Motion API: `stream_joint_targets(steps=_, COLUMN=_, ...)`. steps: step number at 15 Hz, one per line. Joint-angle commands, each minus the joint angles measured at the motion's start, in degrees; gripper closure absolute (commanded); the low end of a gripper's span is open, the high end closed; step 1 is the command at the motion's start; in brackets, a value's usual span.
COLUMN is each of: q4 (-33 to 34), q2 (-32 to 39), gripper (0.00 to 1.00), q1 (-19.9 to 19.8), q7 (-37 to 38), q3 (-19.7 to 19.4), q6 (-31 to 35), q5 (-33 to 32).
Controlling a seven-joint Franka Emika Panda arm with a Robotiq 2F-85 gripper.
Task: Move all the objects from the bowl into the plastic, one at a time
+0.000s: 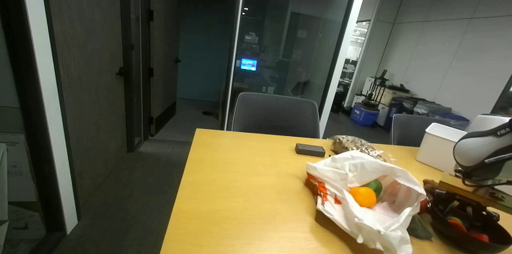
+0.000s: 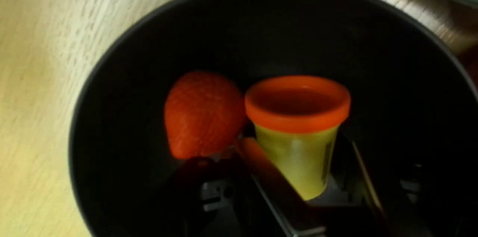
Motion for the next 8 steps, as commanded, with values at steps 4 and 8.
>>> stream_joint_targets(steps=4, q4=-1.20, q2=-5.64, gripper=0.82, q1=0.74, q7=-0.98, q3=-2.14, q6=-1.21, q5=-0.40)
stream_joint_targets(steps=8, q4=-5.65, q2=-16.27, gripper=0.82, q1=-0.22, q7=-7.88, q3=-1.20, q6=1.62, q5=2.01)
